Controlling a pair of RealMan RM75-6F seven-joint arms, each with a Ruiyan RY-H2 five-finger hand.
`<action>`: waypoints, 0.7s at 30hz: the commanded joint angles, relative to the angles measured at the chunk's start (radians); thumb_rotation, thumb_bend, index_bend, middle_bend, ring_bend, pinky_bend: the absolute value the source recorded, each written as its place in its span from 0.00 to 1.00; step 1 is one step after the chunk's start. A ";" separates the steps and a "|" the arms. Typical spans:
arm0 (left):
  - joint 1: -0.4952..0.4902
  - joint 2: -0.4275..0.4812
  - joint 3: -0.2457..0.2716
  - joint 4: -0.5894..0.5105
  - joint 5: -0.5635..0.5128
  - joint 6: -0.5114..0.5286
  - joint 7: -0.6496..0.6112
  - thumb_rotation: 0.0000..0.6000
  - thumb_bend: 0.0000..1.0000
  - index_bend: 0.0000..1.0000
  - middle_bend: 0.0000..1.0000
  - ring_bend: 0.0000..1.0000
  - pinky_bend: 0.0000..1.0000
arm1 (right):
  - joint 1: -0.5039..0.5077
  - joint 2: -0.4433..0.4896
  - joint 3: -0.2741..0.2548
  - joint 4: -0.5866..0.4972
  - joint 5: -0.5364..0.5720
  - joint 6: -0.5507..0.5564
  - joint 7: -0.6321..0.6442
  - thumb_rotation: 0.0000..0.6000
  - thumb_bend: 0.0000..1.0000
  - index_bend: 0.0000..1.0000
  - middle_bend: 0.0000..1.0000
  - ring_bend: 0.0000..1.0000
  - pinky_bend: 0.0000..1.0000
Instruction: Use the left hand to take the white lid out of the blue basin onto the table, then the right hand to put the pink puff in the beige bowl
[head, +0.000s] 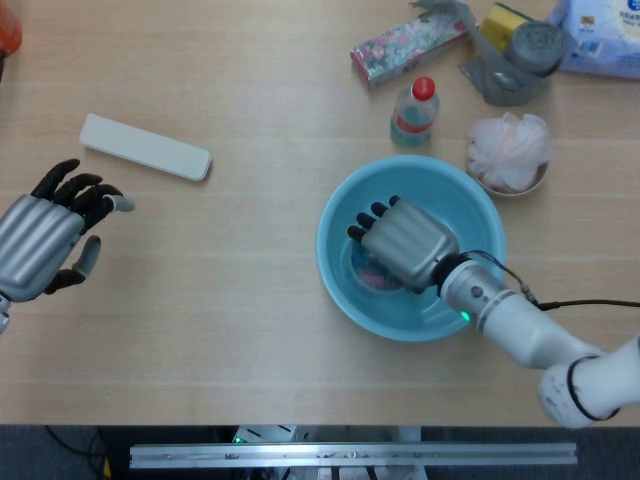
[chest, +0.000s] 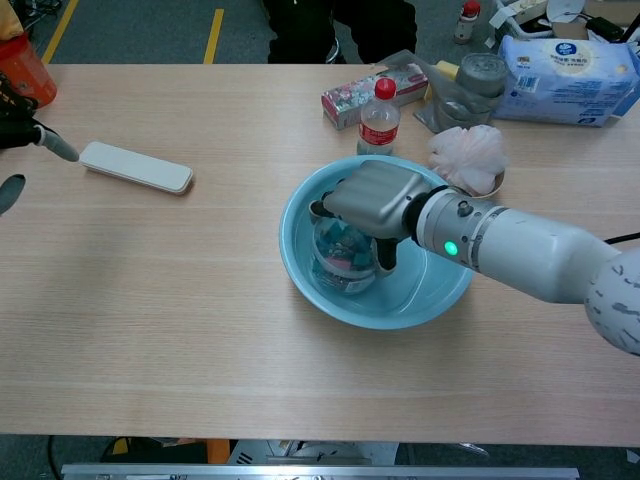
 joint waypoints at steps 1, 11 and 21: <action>-0.001 0.002 -0.003 -0.003 0.000 0.001 0.004 1.00 0.63 0.24 0.22 0.15 0.07 | -0.030 0.088 0.012 -0.064 -0.049 0.013 0.060 1.00 0.20 0.47 0.35 0.24 0.35; -0.004 0.001 -0.015 -0.021 0.002 0.010 0.031 1.00 0.63 0.24 0.22 0.15 0.07 | -0.165 0.398 -0.009 -0.206 -0.213 0.063 0.281 1.00 0.20 0.47 0.35 0.24 0.35; -0.011 -0.002 -0.035 -0.051 -0.006 0.016 0.074 1.00 0.63 0.24 0.22 0.15 0.07 | -0.370 0.618 -0.094 -0.197 -0.442 0.117 0.498 1.00 0.20 0.47 0.36 0.24 0.35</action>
